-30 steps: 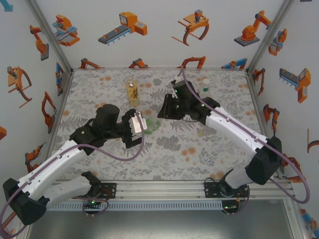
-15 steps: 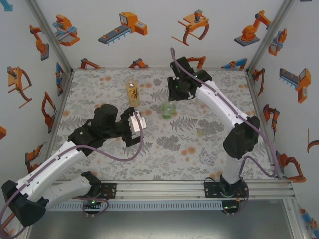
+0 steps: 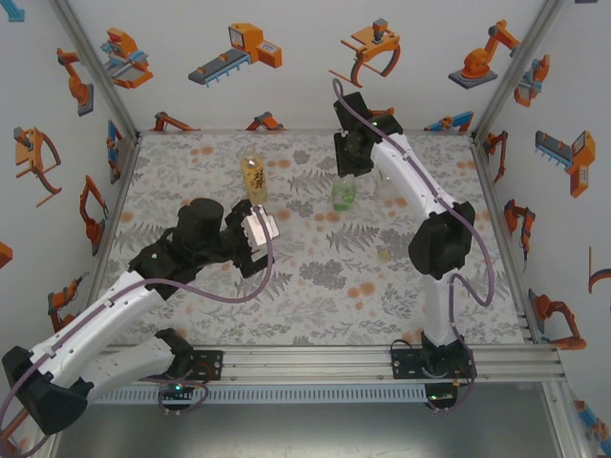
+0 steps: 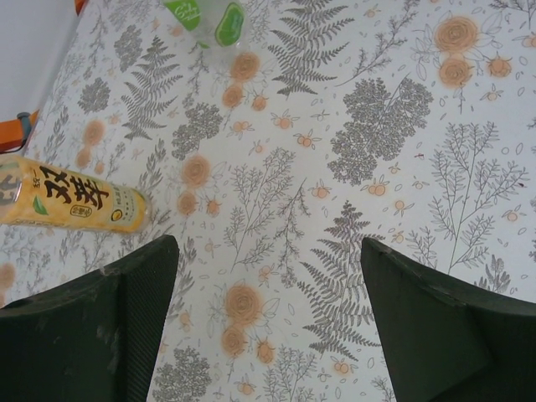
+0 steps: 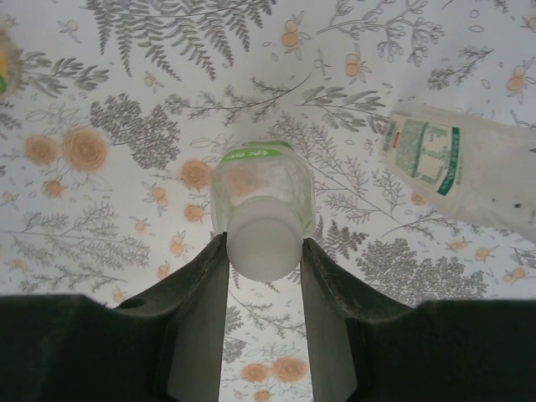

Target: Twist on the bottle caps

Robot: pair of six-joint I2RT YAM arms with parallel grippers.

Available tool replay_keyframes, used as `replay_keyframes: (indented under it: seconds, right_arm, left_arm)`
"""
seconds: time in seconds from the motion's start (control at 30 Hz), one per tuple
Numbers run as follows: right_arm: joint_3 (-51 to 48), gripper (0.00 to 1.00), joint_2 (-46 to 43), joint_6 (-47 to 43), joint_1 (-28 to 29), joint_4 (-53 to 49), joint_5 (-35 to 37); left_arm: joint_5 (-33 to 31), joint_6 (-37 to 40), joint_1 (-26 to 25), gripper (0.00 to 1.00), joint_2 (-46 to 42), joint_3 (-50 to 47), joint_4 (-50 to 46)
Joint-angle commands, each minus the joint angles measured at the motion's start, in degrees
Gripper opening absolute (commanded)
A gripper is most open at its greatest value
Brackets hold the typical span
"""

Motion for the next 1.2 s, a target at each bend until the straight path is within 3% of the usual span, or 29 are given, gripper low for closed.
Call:
replay_keyframes:
  seconds: [0.0, 0.17, 1.17]
  right_arm:
    - [3.7, 0.0, 1.5, 0.4, -0.6, -2.5, 3.6]
    - [5.9, 0.0, 3.4, 0.9, -1.0, -2.4, 4.7]
    - [5.5, 0.01, 6.6, 2.8, -1.7, 0.2, 3.6]
  left_arm:
    - [-1.9, -1.3, 0.2, 0.82, -1.4, 0.9, 0.5]
    - [-2.9, -0.9, 0.3, 0.83, -2.2, -2.9, 4.6]
    - [-2.2, -0.8, 0.4, 0.83, -2.2, -2.2, 3.3]
